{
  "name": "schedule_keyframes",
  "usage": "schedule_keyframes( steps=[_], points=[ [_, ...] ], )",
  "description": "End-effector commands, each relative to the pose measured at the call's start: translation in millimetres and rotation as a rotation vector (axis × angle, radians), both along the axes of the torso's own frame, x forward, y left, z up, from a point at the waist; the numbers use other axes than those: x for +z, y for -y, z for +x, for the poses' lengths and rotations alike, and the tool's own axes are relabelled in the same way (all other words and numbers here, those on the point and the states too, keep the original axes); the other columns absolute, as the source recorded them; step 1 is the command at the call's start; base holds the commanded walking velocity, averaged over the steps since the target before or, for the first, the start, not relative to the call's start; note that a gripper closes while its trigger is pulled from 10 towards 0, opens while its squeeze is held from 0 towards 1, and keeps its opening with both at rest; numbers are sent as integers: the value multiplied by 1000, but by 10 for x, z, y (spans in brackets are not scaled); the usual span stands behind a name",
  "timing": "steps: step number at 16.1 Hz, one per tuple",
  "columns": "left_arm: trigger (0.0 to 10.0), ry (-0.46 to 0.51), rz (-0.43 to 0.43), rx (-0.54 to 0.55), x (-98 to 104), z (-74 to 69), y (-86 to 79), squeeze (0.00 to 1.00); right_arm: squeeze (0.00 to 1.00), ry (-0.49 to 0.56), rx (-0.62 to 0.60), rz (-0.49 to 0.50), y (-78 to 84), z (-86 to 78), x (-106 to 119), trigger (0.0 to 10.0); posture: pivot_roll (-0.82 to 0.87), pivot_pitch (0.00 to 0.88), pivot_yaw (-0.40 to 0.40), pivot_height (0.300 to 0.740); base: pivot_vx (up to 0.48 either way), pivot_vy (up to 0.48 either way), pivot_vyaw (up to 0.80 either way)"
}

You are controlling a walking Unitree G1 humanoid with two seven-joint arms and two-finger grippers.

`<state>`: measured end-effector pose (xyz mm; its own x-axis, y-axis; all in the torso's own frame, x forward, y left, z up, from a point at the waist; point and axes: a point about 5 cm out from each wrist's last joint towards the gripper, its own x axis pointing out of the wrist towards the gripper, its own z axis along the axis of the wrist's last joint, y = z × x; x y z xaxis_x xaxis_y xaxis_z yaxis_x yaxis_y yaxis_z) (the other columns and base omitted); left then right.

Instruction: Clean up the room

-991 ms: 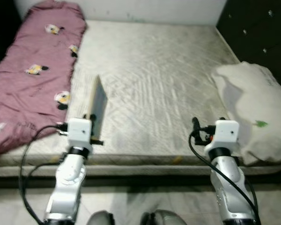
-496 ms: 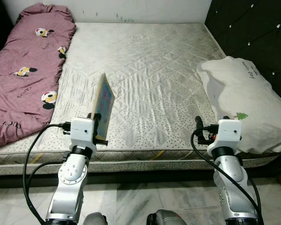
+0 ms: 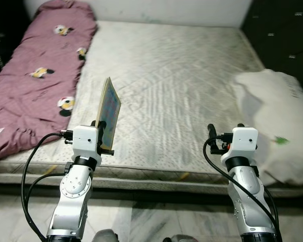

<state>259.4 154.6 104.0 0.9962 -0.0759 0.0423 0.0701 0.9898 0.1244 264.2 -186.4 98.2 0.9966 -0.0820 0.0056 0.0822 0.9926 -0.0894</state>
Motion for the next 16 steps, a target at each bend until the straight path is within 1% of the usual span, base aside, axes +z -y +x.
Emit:
schedule_keyframes(
  steps=[1, 7, 9, 16],
  points=[
    [10000, 47, 1, -11, 97, 8, -4, 0, 0, -2, 1, -2, -12, 13, -5, 10000, -28, 96, -20, 740, 364, 0, 0],
    [10000, 37, 0, -11, 85, 12, 11, 0, 0, -3, -6, -4, 2, 2, -16, 10000, -32, 102, -18, 740, 329, 0, 0],
    [10000, 31, -9, -4, 74, 16, 25, 0, 0, -7, -8, -4, 7, 6, -27, 10000, -32, 102, -18, 740, 0, 0, 0],
    [10000, 20, 6, 4, 65, 19, 22, 0, 0, -10, -10, -1, 15, 8, -30, 10000, -34, 109, -18, 740, 0, 0, 0]
  ],
)
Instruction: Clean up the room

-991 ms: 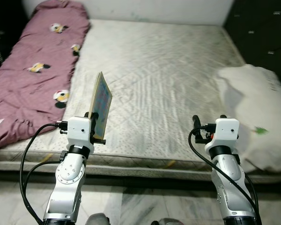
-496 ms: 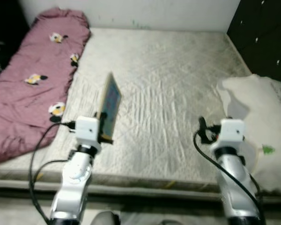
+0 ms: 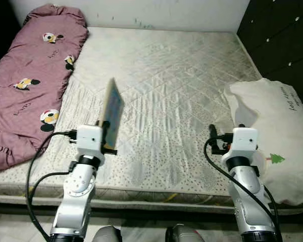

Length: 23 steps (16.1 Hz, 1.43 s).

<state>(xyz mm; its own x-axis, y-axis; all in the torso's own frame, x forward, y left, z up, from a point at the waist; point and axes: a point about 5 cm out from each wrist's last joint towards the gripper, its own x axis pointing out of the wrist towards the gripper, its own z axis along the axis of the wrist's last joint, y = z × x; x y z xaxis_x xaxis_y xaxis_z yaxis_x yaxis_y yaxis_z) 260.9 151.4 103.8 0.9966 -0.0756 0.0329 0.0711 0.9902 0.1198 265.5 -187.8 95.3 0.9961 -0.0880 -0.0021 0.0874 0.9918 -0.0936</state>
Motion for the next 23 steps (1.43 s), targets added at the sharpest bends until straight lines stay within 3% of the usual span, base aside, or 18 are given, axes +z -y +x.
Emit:
schedule_keyframes(
  steps=[1, 17, 21, 23],
  points=[
    [10000, 26, 10, 3, 59, -3, -15, 0, 0, -3, -5, 1, 7, -9, -4, 10000, -34, 109, -18, 740, 0, -285, 0],
    [10000, 31, 10, -19, 76, 12, -10, 0, 0, -6, -6, -10, 35, 0, -13, 10000, -28, 102, -30, 740, 0, -339, 0],
    [10000, 26, 16, -1, 83, 40, -93, 0, 0, -11, -12, -27, 77, 9, -37, 10000, -23, 94, -27, 740, 0, 0, 0],
    [10000, -6, 8, 2, 15, -31, -107, 0, 0, -18, -18, -27, 76, -15, -63, 10000, -24, 93, -14, 740, 0, 0, 0]
  ],
)
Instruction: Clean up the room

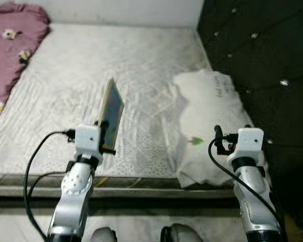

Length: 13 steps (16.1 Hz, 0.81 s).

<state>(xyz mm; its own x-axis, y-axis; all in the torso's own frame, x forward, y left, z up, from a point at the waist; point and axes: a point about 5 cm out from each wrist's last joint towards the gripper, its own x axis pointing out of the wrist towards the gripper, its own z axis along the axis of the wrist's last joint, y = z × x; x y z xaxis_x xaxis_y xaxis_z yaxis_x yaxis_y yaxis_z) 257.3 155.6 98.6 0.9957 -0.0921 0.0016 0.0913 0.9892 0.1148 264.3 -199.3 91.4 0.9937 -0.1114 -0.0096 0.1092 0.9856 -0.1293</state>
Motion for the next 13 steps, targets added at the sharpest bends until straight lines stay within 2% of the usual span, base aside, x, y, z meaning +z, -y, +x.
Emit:
schedule_keyframes(
  steps=[1, 3, 6, 11, 13],
  points=[
    [10000, 15, -2, 1, 45, -25, -42, 0, 0, -9, 4, 10, -45, -11, -31, 10000, -25, 95, -13, 740, 0, 0, 0],
    [10000, 24, -20, -22, 68, -10, -5, 0, 0, -10, 3, 13, -39, 2, -31, 10000, -26, 111, -17, 740, 0, 0, 0],
    [10000, 26, -42, -15, 75, 9, -33, 0, 0, -8, 2, 21, -32, 5, -30, 10000, -28, 108, -19, 740, 0, 0, 0],
    [10000, 29, -50, -29, 89, 5, -19, 0, 0, -10, 3, 19, -30, 7, -31, 10000, -29, 110, -20, 740, 0, 0, -547],
    [10000, 33, -54, -29, 99, 18, -16, 0, 0, -9, 4, 17, -30, 7, -29, 10000, -29, 110, -20, 740, 0, 0, -200]
  ],
)
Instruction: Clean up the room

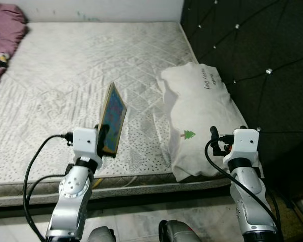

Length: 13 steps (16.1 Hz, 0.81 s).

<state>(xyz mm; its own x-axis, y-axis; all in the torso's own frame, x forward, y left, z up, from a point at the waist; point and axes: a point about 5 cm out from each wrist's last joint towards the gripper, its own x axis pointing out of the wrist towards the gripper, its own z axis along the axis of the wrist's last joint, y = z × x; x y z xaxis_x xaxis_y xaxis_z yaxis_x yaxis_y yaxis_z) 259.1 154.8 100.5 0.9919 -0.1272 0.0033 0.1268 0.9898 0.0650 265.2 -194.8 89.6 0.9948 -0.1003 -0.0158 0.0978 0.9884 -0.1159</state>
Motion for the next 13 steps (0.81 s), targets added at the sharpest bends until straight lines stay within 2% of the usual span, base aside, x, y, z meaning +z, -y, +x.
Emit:
schedule_keyframes(
  steps=[1, 9, 13],
  points=[
    [10000, 37, -4, 8, 82, 1, -24, 0, 0, -4, -7, 2, 14, -1, -9, 10000, -29, 110, -20, 740, 0, 0, 0],
    [10000, 25, 19, 32, 54, -7, -30, 0, 0, -2, -6, 7, 13, -3, -11, 10000, -28, 107, -21, 740, 0, 0, 0],
    [10000, -33, 23, 72, -47, -35, -40, 0, 0, -2, -4, 14, 14, -4, -10, 10000, -29, 107, -21, 724, 0, 0, -478]
  ],
)
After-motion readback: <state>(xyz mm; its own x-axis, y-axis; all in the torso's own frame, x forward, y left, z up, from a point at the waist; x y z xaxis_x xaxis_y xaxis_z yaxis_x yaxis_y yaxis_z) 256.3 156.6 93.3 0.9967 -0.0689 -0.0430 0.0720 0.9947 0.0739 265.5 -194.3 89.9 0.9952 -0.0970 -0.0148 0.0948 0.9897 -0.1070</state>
